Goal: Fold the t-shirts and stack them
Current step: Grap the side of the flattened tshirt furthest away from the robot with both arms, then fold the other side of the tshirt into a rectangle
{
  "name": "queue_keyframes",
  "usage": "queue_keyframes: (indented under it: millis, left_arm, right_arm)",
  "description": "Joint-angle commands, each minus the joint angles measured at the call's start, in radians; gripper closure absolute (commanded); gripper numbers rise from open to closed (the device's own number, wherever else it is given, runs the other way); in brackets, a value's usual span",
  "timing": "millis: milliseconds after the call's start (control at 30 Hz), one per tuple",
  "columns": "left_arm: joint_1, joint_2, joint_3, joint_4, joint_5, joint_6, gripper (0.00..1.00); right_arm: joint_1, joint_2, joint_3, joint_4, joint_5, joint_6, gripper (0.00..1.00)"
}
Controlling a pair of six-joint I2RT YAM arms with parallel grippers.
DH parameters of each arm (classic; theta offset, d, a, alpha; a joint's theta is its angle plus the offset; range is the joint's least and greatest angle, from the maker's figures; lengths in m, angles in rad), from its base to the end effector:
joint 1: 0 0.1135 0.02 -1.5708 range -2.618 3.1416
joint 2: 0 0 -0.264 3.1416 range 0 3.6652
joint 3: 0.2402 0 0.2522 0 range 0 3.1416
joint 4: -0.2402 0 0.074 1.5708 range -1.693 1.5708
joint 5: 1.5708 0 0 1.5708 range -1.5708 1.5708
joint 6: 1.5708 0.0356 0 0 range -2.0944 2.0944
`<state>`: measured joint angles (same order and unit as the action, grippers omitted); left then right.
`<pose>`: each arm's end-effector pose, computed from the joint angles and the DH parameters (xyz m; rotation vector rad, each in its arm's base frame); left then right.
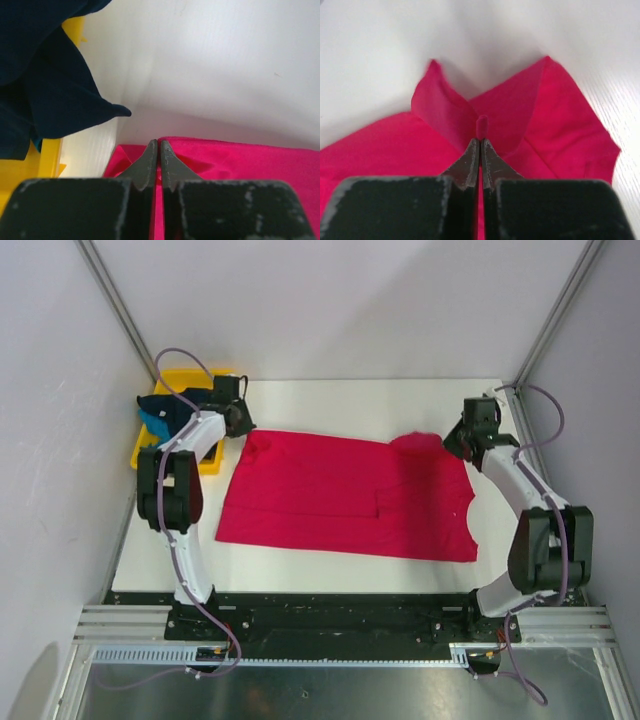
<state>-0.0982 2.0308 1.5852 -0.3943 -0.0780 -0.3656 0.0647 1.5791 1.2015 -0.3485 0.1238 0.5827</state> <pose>0.4553 -0.0421 0.2171 -0.3570 2.3842 -0.1205 0.3533 0.0185 0.2704 0.6501 2.2038 0.1933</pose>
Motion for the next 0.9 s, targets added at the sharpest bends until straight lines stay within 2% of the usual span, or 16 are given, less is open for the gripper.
queue_keyframes:
  millis: [0, 300, 567, 667, 800, 867]
  left_arm:
    - [0.009, -0.121, -0.041, 0.048, 0.005, 0.014, 0.95]
    - [0.011, -0.232, -0.155, 0.050, 0.013, 0.019, 0.95]
    - [0.012, -0.331, -0.253, 0.049, 0.013, 0.032, 0.91]
    - [0.013, -0.365, -0.291, 0.049, 0.014, 0.030, 0.82]
    - [0.023, -0.440, -0.385, 0.049, 0.015, -0.025, 0.51]
    - [0.036, -0.480, -0.455, 0.048, 0.025, -0.074, 0.43]
  right_arm:
    - [0.009, -0.163, -0.143, -0.017, 0.016, 0.066, 1.00]
    - [0.030, -0.412, -0.374, -0.074, 0.011, 0.109, 1.00]
    - [0.041, -0.505, -0.434, -0.131, 0.008, 0.111, 1.00]
    - [0.042, -0.521, -0.443, -0.143, 0.007, 0.117, 1.00]
    - [0.034, -0.536, -0.450, -0.176, 0.018, 0.116, 1.00]
    - [0.030, -0.546, -0.455, -0.184, 0.020, 0.117, 1.00]
